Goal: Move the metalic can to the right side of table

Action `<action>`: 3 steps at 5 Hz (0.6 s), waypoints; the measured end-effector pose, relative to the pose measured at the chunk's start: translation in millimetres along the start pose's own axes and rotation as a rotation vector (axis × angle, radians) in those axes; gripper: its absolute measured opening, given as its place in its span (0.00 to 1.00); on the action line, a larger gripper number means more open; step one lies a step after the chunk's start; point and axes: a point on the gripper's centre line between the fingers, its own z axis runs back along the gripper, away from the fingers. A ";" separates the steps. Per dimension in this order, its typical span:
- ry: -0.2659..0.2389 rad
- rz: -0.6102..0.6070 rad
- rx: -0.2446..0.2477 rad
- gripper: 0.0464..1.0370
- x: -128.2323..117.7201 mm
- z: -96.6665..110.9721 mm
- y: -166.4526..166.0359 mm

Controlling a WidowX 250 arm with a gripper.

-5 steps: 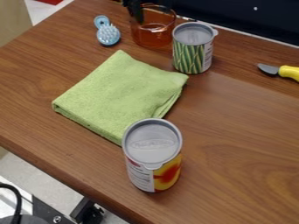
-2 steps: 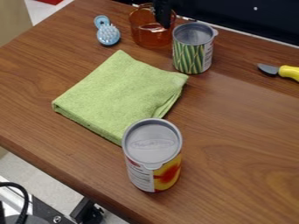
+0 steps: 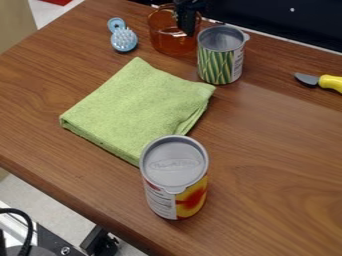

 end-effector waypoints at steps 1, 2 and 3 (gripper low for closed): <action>0.021 -0.024 0.021 0.96 -1.5 -1.0 4.5; 0.062 -0.025 0.016 0.96 -8.3 -0.3 3.4; 0.097 -0.022 0.010 0.96 -13.3 1.4 1.9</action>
